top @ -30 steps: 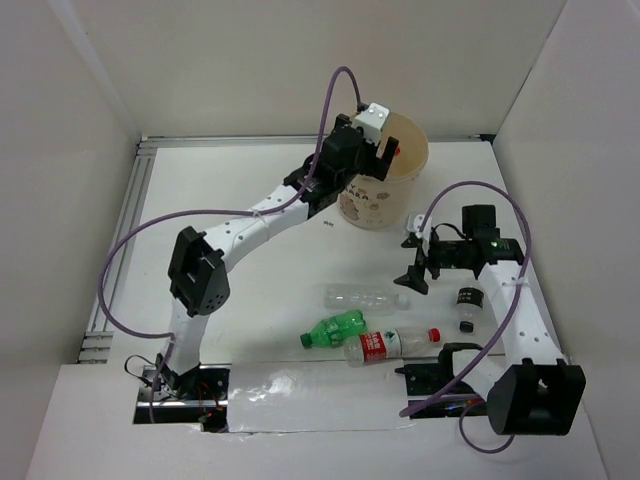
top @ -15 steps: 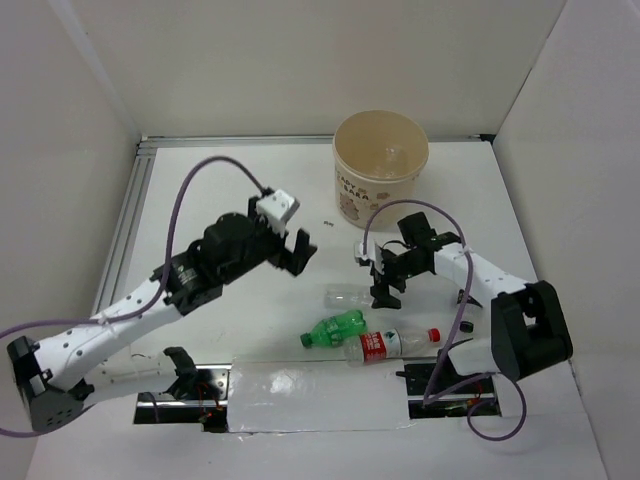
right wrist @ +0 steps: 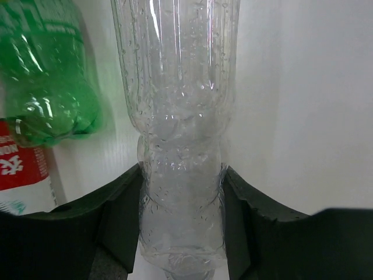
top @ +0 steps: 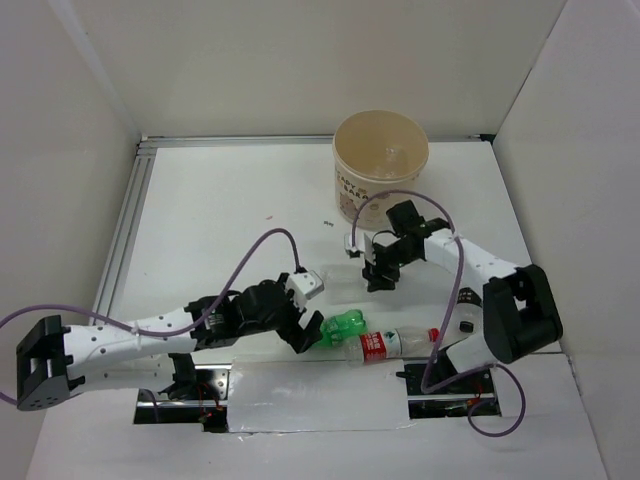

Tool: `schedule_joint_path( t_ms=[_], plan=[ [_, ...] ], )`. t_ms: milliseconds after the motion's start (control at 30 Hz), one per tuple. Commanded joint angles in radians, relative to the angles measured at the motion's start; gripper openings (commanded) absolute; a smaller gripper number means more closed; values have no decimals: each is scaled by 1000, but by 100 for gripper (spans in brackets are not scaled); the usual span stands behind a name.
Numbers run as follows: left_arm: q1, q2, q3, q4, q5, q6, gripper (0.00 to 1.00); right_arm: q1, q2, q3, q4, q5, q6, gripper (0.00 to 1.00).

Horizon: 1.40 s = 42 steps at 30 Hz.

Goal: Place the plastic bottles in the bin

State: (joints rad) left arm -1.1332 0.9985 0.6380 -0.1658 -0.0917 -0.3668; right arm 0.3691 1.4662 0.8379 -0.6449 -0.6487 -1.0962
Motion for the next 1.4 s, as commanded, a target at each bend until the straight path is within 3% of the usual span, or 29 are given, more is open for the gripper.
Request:
schedule_joint_path(
  t_ms=[0,200,333,500,533,567,667,700,733,900,1033,1067,1133,1233,1267,1367],
  plan=[
    [-28,23,-41,167,9,-3,100,-12,-130,243,-129,-101,25,28],
    [-37,159,-32,244,23,35,100,-47,-165,600,-154,-203,206,28],
    [-37,264,2,293,4,60,100,-129,-136,696,101,-114,412,33],
    [-37,330,12,311,-33,69,100,-180,-14,786,205,-48,440,41],
    [-37,330,12,311,-43,69,100,-193,59,844,205,-66,449,45],
    [-37,345,12,322,-43,69,100,-211,94,869,191,-75,449,56],
    [-37,379,0,338,-75,69,100,-237,196,926,200,-75,467,77],
    [-37,399,0,348,-86,69,100,-237,213,941,188,-89,476,96],
    [-37,411,0,348,-95,59,100,-249,227,954,188,-101,504,100],
    [-37,480,0,384,-123,49,95,-317,186,936,206,-190,582,100],
    [-37,525,25,384,-135,58,75,-396,60,844,218,-276,624,100],
    [-37,525,38,384,-135,68,57,-415,-5,784,218,-295,624,100],
    [-37,525,61,384,-135,68,38,-482,-70,721,179,-366,583,100],
    [-37,490,130,336,-155,98,15,-573,-188,598,-72,-480,286,100],
    [-37,473,155,301,-184,118,7,-591,-248,520,-240,-480,63,100],
    [-37,407,265,261,-193,170,0,-625,-348,358,-383,-392,-146,100]
  ],
)
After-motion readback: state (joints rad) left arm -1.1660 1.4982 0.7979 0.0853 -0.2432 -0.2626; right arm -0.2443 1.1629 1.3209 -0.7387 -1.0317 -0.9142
